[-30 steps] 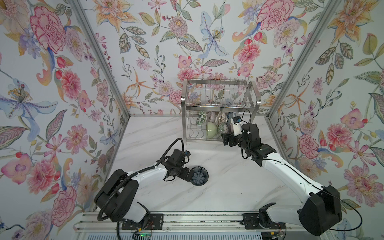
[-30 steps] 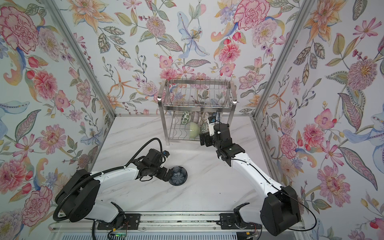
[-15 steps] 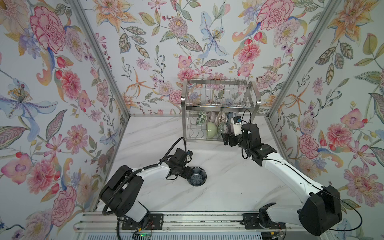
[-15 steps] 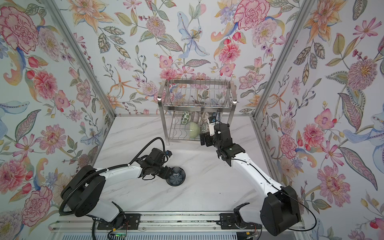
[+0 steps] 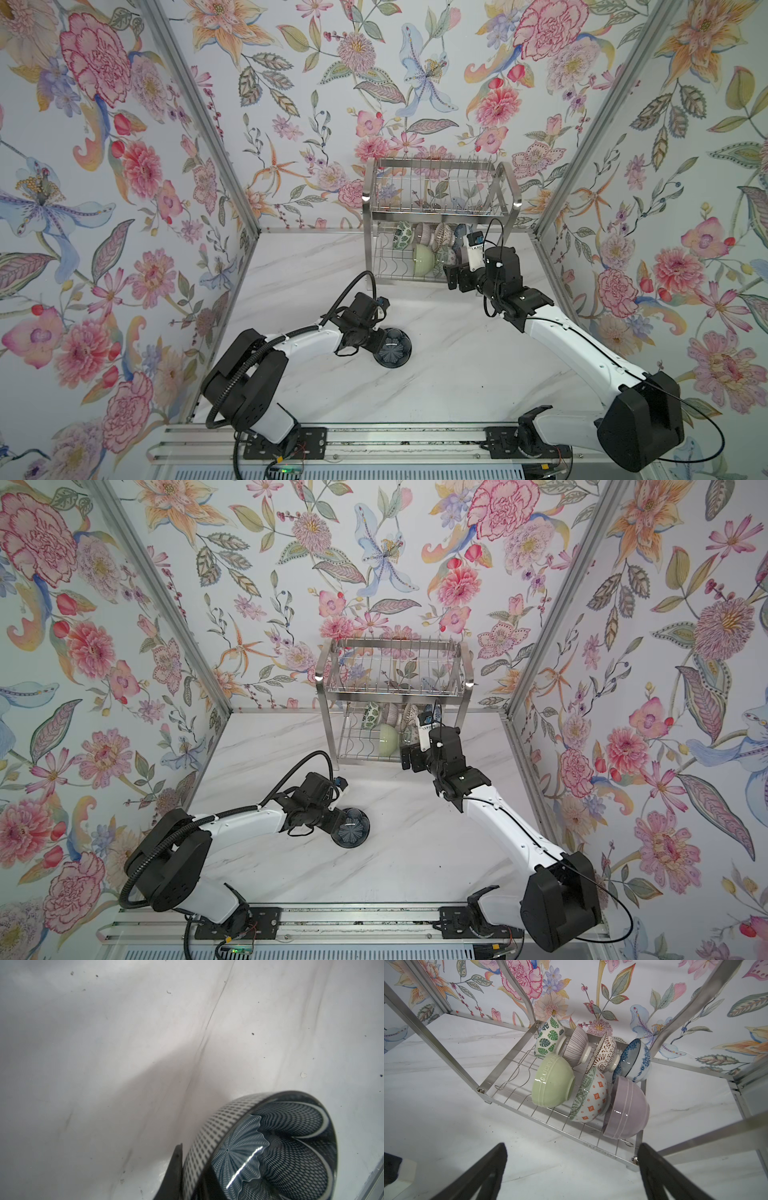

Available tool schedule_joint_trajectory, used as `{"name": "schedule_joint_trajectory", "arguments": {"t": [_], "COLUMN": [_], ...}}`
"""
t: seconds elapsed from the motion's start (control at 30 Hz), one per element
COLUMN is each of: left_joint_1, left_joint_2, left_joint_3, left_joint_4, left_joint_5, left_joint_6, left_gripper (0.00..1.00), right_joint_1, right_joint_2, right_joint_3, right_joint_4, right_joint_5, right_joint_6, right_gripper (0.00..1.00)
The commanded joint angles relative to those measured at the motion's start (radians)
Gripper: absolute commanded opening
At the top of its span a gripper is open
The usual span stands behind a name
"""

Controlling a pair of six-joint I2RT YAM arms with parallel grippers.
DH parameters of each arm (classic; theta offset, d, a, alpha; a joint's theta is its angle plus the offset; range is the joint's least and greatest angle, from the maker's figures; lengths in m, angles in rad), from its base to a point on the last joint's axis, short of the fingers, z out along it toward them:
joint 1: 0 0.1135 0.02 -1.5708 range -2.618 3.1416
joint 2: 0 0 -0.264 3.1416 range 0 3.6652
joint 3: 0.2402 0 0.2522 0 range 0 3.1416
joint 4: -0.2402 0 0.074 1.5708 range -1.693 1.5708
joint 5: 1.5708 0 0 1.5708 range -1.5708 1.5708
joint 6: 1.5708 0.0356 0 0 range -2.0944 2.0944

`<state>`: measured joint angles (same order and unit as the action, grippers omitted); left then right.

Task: Load the bowls into the dish rack
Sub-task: 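Lift the dark blue bowl with the left gripper toward the right gripper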

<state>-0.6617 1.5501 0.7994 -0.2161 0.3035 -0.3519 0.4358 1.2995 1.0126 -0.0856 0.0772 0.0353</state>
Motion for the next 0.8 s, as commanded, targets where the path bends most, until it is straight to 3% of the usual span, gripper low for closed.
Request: {"name": "schedule_joint_trajectory", "arguments": {"t": [0.0,0.23,0.57,0.77], "left_joint_1": [-0.002,0.008,0.009,0.010], "left_joint_2": [-0.036,-0.133,-0.193,-0.177], "left_joint_3": [0.025,0.114,0.171,0.212], "left_joint_4": [-0.078,-0.071,0.298,0.455], "left_joint_5": [-0.076,-0.221,-0.375,-0.397], "left_joint_6": [0.031,0.051,0.005,0.025], "left_gripper": [0.00,0.00,0.00,0.00], "right_joint_1": [-0.010,-0.009,0.006,0.036], "right_joint_2": [-0.033,-0.058,-0.104,-0.129], "right_joint_3": [-0.014,-0.027,-0.048,-0.056], "right_joint_4": [0.004,0.015,0.066,0.115], "right_joint_5": [-0.019,-0.065,-0.192,-0.286], "right_joint_6": [0.008,0.016,0.076,0.130], "right_gripper": [0.99,0.99,0.99,0.99]}}
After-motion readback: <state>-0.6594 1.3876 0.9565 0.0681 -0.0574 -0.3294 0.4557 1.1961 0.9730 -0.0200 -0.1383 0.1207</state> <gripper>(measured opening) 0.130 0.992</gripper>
